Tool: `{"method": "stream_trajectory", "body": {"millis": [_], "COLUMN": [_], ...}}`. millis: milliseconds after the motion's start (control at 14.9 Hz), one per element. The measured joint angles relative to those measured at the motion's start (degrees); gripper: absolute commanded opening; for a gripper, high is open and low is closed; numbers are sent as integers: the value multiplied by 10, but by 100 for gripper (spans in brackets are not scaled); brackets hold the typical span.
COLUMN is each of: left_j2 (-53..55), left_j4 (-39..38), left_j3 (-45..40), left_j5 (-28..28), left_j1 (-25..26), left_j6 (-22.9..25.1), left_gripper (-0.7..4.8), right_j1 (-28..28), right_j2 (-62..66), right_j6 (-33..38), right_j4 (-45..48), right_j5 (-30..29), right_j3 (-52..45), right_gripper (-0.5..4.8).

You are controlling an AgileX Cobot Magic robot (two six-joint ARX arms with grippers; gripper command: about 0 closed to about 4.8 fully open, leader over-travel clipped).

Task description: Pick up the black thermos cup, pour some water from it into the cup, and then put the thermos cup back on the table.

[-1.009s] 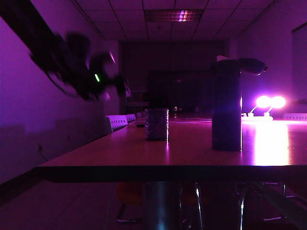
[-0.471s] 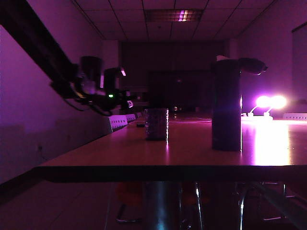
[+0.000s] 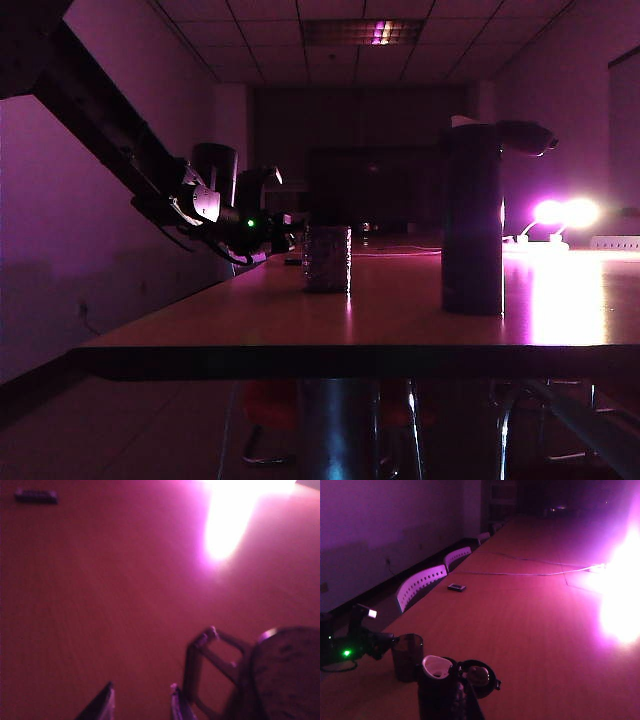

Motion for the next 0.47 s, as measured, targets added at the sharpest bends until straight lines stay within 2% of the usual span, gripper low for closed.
{"method": "stream_trajectory", "body": {"millis": [202, 471], "left_j2": [0, 0], "left_j4": [-9, -72], "left_j3": [0, -1], "left_j5": [81, 171], "left_j1": [-3, -5], "left_j6": [19, 41], "left_gripper": [143, 153], "right_j1": [0, 0], "right_j2": [0, 0], "right_j6": [0, -4], "right_j4": [0, 0], "right_j5": [0, 0], "right_j3": [0, 0], "right_gripper": [-1, -1]}}
